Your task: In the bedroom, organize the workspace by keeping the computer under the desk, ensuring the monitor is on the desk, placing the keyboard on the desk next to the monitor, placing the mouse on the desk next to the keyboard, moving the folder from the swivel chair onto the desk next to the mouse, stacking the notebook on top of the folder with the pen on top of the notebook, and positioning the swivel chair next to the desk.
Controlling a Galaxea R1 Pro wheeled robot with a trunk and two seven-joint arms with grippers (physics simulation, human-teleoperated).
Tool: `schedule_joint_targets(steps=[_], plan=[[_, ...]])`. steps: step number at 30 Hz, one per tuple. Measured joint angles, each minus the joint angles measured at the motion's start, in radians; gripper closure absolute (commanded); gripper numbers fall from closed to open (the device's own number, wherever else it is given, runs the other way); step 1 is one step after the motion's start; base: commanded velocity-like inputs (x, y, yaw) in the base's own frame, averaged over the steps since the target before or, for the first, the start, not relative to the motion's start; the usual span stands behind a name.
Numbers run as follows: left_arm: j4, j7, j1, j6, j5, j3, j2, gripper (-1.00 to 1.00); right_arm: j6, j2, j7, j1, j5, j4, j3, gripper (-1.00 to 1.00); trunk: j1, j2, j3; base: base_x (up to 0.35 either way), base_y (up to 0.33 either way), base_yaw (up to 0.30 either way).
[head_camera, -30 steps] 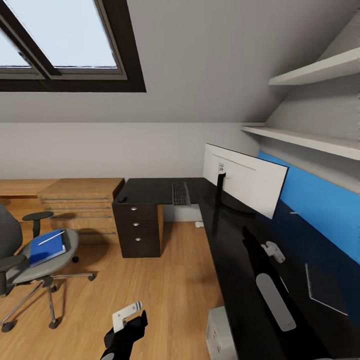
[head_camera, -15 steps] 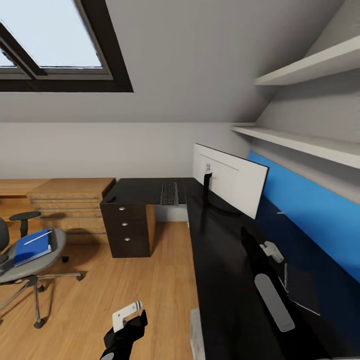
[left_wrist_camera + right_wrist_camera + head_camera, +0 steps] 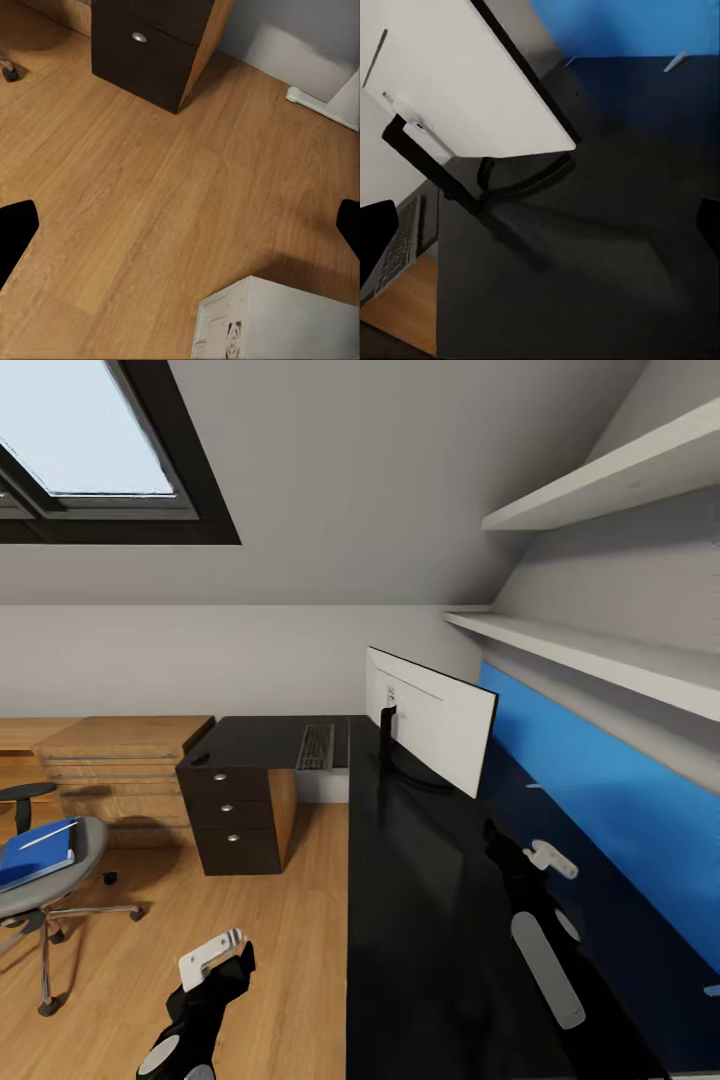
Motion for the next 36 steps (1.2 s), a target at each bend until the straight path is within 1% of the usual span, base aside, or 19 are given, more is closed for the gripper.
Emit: schedule_joint_targets(steps=[3, 4, 8, 9, 11, 12, 13, 15, 16, 18, 21, 25, 26, 27, 29, 30, 31, 35, 36], plan=[[-0.019, -0.001, 0.000, 0.001, 0.003, 0.012, 0.027, -1.00, 0.045, -0.015, -0.032, -0.005, 0.009, 0.018, 0.000, -1.00, 0.000, 0.000, 0.000, 0.000, -0.309, 0.000], [-0.031, -0.001, 0.000, 0.001, 0.004, 0.016, 0.038, -1.00, 0.081, -0.026, -0.054, -0.015, 0.010, 0.036, 0.001, -1.00, 0.000, 0.000, 0.000, 0.000, -0.309, 0.000], [-0.046, -0.001, 0.000, 0.002, 0.006, 0.021, 0.049, -1.00, 0.169, -0.041, -0.094, -0.059, 0.017, 0.088, 0.001, -1.00, 0.000, 0.000, 0.000, 0.000, -0.308, 0.000], [-0.049, -0.001, 0.000, 0.003, 0.006, 0.022, 0.052, -1.00, 0.209, -0.045, -0.107, -0.088, 0.019, 0.118, 0.001, -1.00, 0.000, 0.000, 0.000, 0.000, -0.288, 0.000], [-0.051, -0.001, 0.000, 0.005, 0.006, 0.023, 0.054, -1.00, 0.244, -0.049, -0.118, -0.118, 0.020, 0.154, 0.001, -1.00, 0.000, 0.000, 0.000, 0.000, -0.170, 0.000], [-0.054, -0.001, 0.000, 0.014, 0.007, 0.023, 0.056, -1.00, 0.291, -0.058, -0.136, -0.184, 0.043, 0.262, 0.003, -1.00, 0.000, 0.000, 0.000, 0.000, -0.035, 0.000], [-0.055, -0.001, 0.000, 0.020, 0.007, 0.022, 0.056, -1.00, 0.306, -0.059, -0.140, -0.232, 0.111, 0.357, 0.008, -1.00, 0.000, 0.000, 0.000, 0.000, -0.028, 0.000], [-0.055, -0.001, 0.001, 0.021, 0.006, 0.020, 0.056, -1.00, 0.311, -0.058, -0.141, -0.249, 0.155, 0.392, 0.009, -1.00, 0.000, 0.000, 0.000, 0.000, -0.018, 0.000], [-0.055, -0.001, 0.001, 0.022, 0.006, 0.019, 0.056, -1.00, 0.313, -0.056, -0.141, -0.259, 0.194, 0.414, 0.010, -1.00, 0.000, 0.000, 0.000, 0.000, -0.011, 0.000], [-0.056, -0.001, 0.000, 0.023, 0.006, 0.018, 0.055, -1.00, 0.317, -0.054, -0.141, -0.268, 0.238, 0.436, 0.010, -1.00, 0.000, 0.000, 0.000, 0.000, -0.007, 0.000], [-0.056, -0.001, 0.000, 0.023, 0.006, 0.017, 0.055, -1.00, 0.320, -0.052, -0.141, -0.273, 0.263, 0.448, 0.011, -1.00, 0.000, 0.000, 0.000, 0.000, -0.004, 0.000], [-0.056, -0.001, 0.000, 0.023, 0.006, 0.015, 0.054, -1.00, 0.322, -0.051, -0.140, -0.280, 0.282, 0.480, 0.012, -1.00, 0.000, 0.000, 0.000, 0.000, -0.001, 0.000], [-0.056, -0.001, 0.000, 0.023, 0.007, 0.014, 0.052, -1.00, 0.319, -0.050, -0.139, -0.300, 0.293, 0.531, 0.012, -1.00, 0.000, 0.000, 0.000, 0.000, 0.000, 0.000], [-0.056, 0.000, 0.001, 0.023, 0.007, 0.014, 0.052, -1.00, 0.318, -0.049, -0.138, -0.315, 0.305, 0.557, 0.014, -1.00, 0.000, 0.000, 0.000, 0.000, 0.000, 0.000], [-0.056, 0.000, 0.001, 0.023, 0.006, 0.014, 0.051, -1.00, 0.317, -0.044, -0.138, -0.329, 0.325, 0.574, 0.021, -1.00, 0.000, 0.000, 0.000, 0.000, 0.000, 0.000], [-0.056, 0.000, 0.000, 0.023, 0.006, 0.014, 0.050, -1.00, 0.317, -0.040, -0.138, -0.334, 0.337, 0.580, 0.026, -1.00, 0.000, 0.000, 0.000, 0.000, 0.000, 0.000], [-0.056, 0.000, 0.000, 0.023, 0.007, 0.013, 0.050, -1.00, 0.316, -0.027, -0.138, -0.341, 0.366, 0.591, 0.036, -1.00, 0.000, 0.000, 0.000, 0.000, 0.000, 0.000], [-0.056, 0.001, 0.000, 0.023, 0.007, 0.012, 0.049, -1.00, 0.315, 0.009, -0.139, -0.350, 0.439, 0.619, 0.050, -1.00, 0.000, 0.000, 0.000, 0.000, 0.000, 0.000], [-0.056, 0.001, 0.000, 0.023, 0.006, 0.012, 0.049, -1.00, 0.316, 0.014, -0.139, -0.352, 0.451, 0.628, 0.051, -1.00, 0.000, 0.000, 0.000, 0.000, 0.000, 0.000]])
